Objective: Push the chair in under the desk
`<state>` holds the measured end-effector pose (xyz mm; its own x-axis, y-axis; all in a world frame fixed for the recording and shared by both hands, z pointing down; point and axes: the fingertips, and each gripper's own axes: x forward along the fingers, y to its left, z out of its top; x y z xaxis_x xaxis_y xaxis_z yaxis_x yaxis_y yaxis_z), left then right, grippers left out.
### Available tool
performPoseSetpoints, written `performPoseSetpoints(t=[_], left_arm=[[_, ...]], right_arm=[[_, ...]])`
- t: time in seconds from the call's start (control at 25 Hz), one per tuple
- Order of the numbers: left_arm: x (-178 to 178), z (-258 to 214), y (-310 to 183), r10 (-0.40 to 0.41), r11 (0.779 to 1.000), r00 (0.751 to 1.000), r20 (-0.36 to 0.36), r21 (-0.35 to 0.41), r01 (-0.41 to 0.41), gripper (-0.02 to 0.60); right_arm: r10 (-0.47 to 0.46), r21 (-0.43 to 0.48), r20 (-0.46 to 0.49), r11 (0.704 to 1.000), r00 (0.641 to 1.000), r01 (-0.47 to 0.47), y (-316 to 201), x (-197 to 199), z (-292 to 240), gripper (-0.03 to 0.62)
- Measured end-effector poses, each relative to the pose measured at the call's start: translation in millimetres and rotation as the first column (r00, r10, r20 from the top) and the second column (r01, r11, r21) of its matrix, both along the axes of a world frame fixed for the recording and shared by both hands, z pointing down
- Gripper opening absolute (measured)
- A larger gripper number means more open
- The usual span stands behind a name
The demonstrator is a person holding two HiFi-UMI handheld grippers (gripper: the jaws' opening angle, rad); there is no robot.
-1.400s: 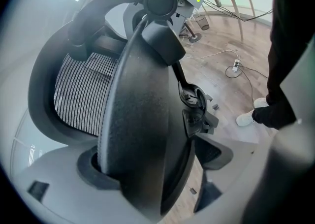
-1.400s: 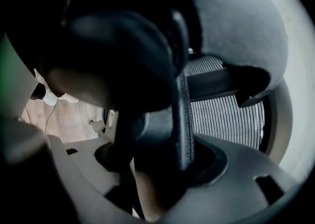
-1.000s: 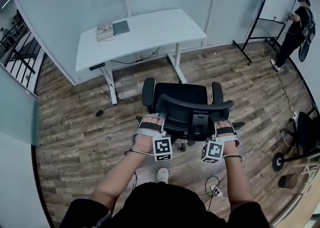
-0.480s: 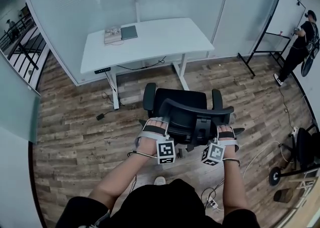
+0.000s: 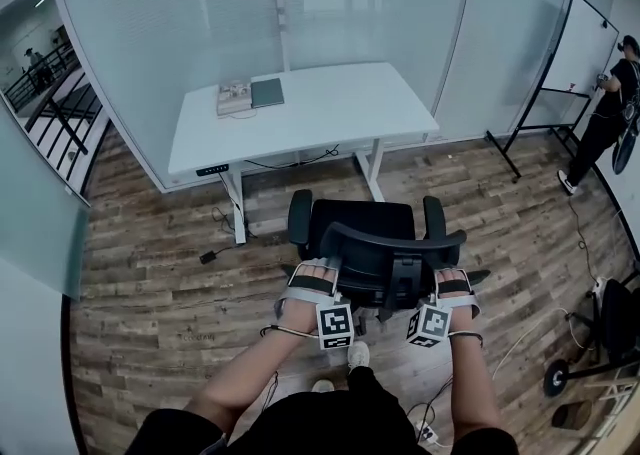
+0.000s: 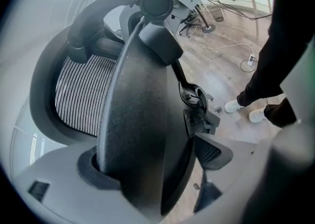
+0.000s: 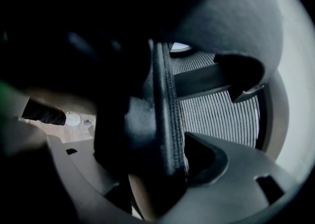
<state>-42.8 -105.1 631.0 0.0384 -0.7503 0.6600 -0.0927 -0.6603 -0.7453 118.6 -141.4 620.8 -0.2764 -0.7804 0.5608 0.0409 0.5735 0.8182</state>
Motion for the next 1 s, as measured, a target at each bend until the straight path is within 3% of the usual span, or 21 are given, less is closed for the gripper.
performPoseSetpoints(t=[0.56, 1.0], left_arm=[[-20, -1, -49, -0.12, 0.993, 0.993, 0.01, -0.002, 0.12, 0.476], [-62, -3, -85, -0.202, 0.978, 0.979, 0.004, 0.06, 0.201, 0.476]], right_arm=[[-0.122, 0.003, 0.004, 0.993, 0.993, 0.122, -69, -26, 0, 0.31], [-0.197, -0.036, -0.015, 0.98, 0.98, 0.196, -110, -70, 8, 0.293]])
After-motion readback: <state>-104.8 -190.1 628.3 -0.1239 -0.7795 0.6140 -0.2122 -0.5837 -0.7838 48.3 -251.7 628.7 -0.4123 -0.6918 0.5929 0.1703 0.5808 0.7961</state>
